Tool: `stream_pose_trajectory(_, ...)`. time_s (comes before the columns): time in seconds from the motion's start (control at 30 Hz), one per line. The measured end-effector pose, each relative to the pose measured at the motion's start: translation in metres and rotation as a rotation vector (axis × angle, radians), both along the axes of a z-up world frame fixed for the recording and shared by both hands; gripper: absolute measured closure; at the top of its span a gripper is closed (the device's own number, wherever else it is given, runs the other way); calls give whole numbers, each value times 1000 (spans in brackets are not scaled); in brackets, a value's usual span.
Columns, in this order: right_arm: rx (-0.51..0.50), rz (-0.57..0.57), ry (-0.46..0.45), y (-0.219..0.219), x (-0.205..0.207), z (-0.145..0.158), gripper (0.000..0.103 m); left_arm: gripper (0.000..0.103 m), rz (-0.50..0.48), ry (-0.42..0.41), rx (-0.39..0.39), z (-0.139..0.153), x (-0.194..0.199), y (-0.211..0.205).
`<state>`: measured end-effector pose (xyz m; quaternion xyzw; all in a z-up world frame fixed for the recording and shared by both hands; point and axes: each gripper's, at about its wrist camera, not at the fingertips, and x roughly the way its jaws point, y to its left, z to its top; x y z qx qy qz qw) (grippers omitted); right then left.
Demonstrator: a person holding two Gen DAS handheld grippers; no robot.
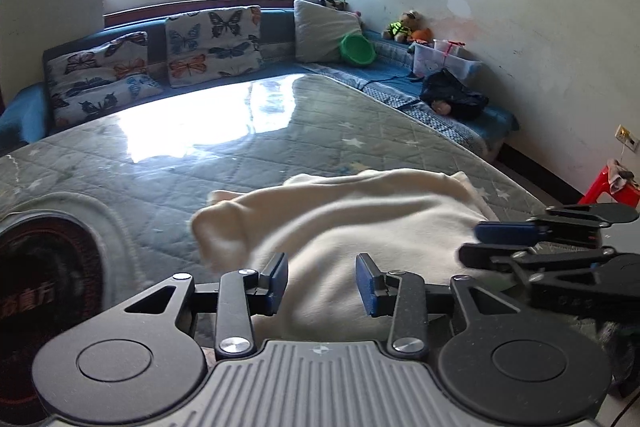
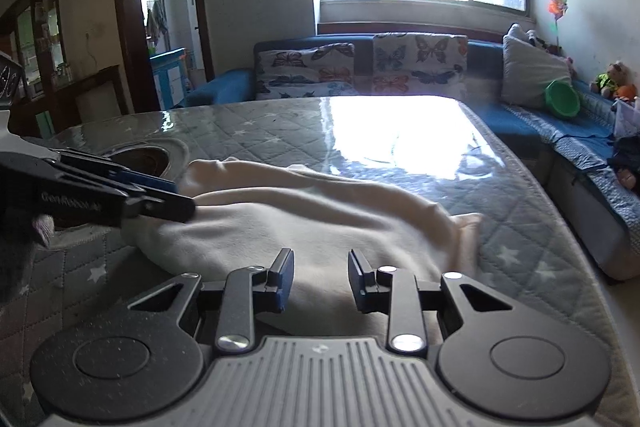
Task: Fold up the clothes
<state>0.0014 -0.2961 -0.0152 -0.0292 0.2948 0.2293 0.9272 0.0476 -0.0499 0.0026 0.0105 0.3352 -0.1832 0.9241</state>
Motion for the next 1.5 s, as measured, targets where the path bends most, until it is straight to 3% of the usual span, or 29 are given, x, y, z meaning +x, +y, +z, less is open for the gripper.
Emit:
stream_pose_trajectory(0.33,-72,37,-8,6,-16,-12,72,64,-50,24,33,-19,-3,-5)
stream_pose_trajectory(0.57,-59,68,11,4,-14,-1,65,65,-79,-12,17,-6,-7,-7)
stream_pose_trajectory(0.9,-18,16,33,-4,36,24,65,65,-172,-16,-2,-13,-1,-36)
stream_pose_trajectory(1.5,-78,66,136,54,115,-6,66,65,-216,9,-63,-26,-8,-32)
